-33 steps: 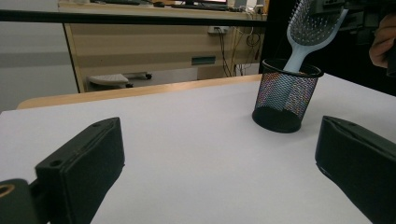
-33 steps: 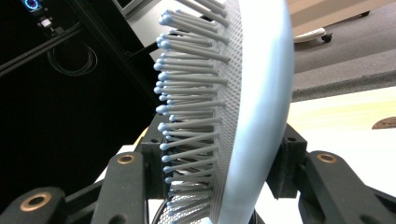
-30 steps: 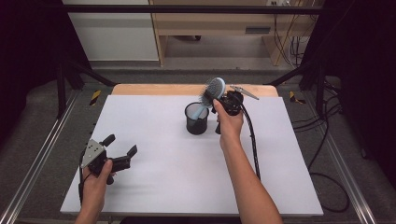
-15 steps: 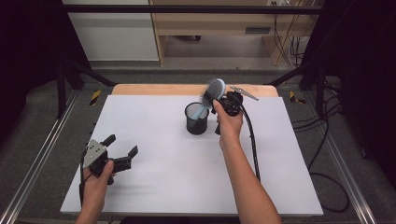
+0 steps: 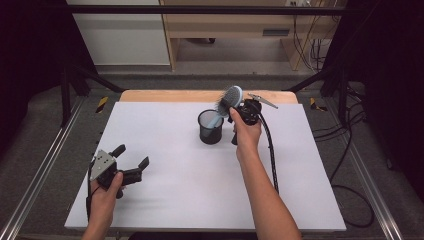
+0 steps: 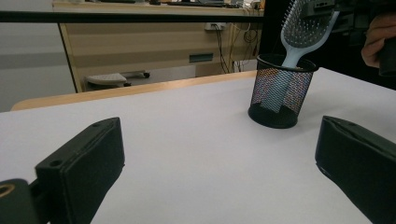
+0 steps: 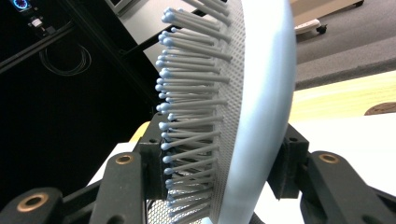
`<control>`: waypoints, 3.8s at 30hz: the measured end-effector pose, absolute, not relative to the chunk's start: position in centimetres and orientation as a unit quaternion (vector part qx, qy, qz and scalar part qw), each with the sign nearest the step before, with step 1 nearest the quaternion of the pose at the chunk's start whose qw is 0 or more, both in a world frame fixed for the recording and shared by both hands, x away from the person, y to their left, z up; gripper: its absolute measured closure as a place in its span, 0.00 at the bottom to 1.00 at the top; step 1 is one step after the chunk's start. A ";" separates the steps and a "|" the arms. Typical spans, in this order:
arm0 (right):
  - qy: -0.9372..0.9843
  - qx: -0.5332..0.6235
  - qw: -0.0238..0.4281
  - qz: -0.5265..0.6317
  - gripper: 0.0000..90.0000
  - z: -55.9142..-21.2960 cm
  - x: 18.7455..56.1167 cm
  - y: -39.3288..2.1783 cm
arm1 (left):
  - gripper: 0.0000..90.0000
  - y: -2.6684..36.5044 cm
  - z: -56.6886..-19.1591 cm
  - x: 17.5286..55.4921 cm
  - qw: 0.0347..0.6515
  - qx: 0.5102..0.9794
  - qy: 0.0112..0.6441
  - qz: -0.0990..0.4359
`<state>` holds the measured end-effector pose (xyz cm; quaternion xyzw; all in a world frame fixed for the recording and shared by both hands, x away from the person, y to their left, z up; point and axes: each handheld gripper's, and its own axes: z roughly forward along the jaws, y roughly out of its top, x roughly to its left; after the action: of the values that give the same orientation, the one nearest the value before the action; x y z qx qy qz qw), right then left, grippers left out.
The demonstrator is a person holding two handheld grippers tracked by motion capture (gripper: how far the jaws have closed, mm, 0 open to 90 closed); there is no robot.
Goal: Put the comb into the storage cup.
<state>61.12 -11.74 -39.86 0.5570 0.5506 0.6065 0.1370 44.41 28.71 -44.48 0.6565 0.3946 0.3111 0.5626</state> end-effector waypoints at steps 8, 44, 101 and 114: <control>0.550 0.560 0.132 0.606 0.55 -40.3 61.2 -11.4 | 0.02 28.8 -44.5 44.5 0.564 0.655 0.396 0.310; 0.569 0.564 0.126 0.585 0.20 -40.3 61.3 -11.6 | 0.02 29.1 -44.4 44.4 0.566 0.645 0.404 0.318; 0.654 0.447 0.293 0.536 0.08 -36.4 57.2 -13.1 | 0.02 29.7 -44.2 44.3 0.567 0.637 0.410 0.324; 0.660 0.434 0.324 0.522 0.07 -36.0 56.4 -13.4 | 0.05 30.3 -44.0 44.4 0.555 0.611 0.451 0.340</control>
<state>56.43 -13.38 -36.04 0.4336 0.6597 0.5217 0.3236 44.38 30.34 -44.05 0.6108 0.4506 0.3399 0.5553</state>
